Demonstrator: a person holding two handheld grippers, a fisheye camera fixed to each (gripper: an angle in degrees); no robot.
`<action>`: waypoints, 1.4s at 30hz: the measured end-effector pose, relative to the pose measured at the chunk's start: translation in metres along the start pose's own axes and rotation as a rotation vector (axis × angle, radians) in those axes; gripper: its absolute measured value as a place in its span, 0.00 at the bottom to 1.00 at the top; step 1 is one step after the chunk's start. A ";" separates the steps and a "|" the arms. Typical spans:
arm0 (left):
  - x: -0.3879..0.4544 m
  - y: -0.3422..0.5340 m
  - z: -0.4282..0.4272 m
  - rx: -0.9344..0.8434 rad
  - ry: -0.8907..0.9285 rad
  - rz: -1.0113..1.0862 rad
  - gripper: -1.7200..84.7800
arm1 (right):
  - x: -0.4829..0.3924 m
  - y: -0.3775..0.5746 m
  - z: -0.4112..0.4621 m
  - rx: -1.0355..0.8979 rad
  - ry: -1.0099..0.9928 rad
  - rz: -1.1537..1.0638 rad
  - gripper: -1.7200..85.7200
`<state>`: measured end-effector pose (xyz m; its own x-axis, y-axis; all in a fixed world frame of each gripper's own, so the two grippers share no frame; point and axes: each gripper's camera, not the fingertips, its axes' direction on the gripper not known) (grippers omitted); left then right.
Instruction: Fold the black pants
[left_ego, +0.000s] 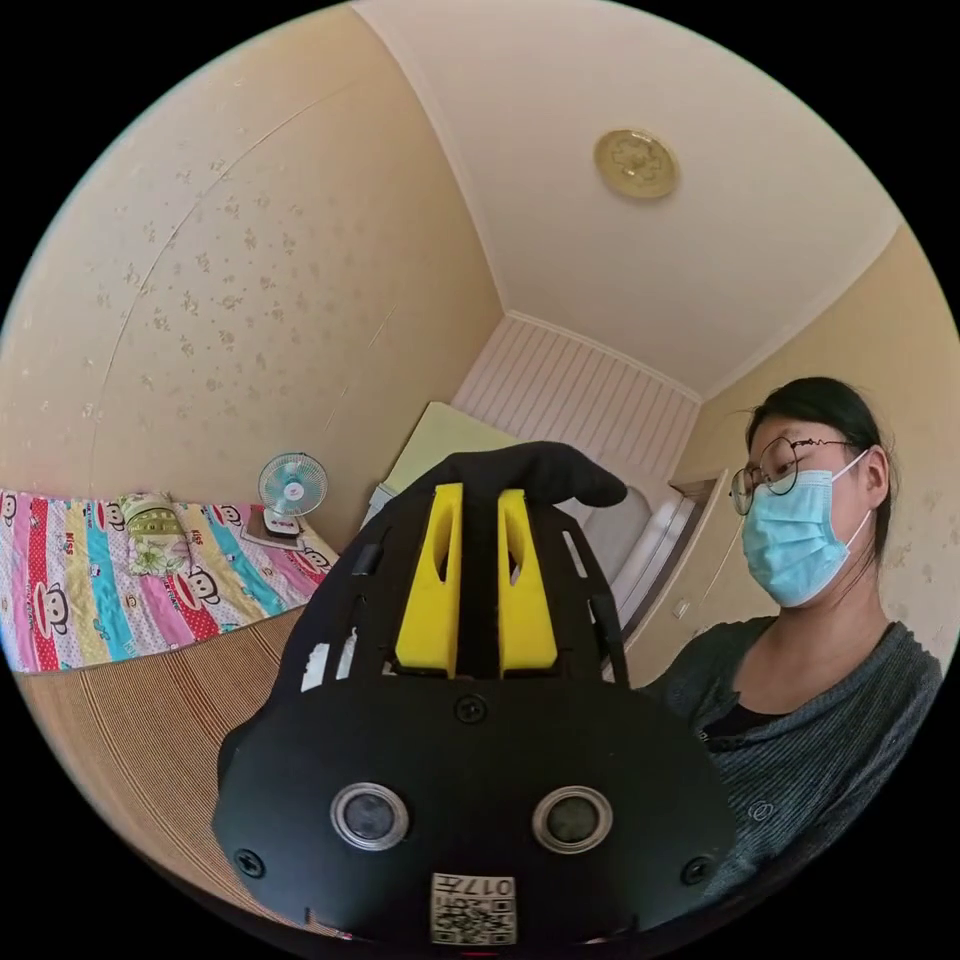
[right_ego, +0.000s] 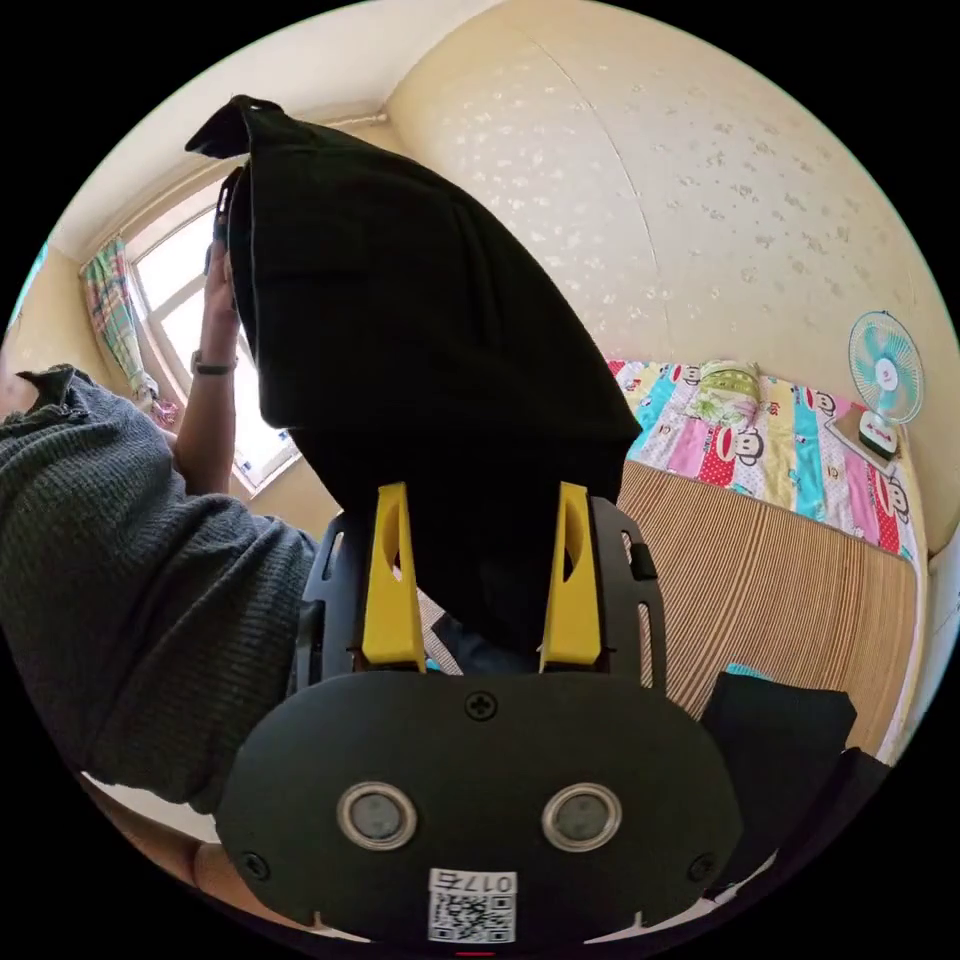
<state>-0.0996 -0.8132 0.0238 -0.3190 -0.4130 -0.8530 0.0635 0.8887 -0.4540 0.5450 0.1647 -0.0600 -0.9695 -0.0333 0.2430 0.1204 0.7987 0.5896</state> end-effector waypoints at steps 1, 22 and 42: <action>0.009 -0.003 -0.008 0.010 0.021 0.017 0.09 | -0.010 -0.005 0.001 0.011 0.045 -0.023 0.25; 0.035 0.119 -0.164 0.228 -0.368 -0.195 0.12 | -0.228 -0.060 -0.180 0.812 0.038 -0.077 0.06; 0.073 0.211 0.003 -0.489 -0.712 0.140 0.23 | -0.365 -0.046 -0.267 0.938 0.213 -0.174 0.07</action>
<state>-0.1064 -0.6570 -0.1351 0.3385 -0.1743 -0.9247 -0.4068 0.8590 -0.3109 0.9499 -0.0204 0.0301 -0.8877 -0.2304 0.3987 -0.3292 0.9229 -0.1996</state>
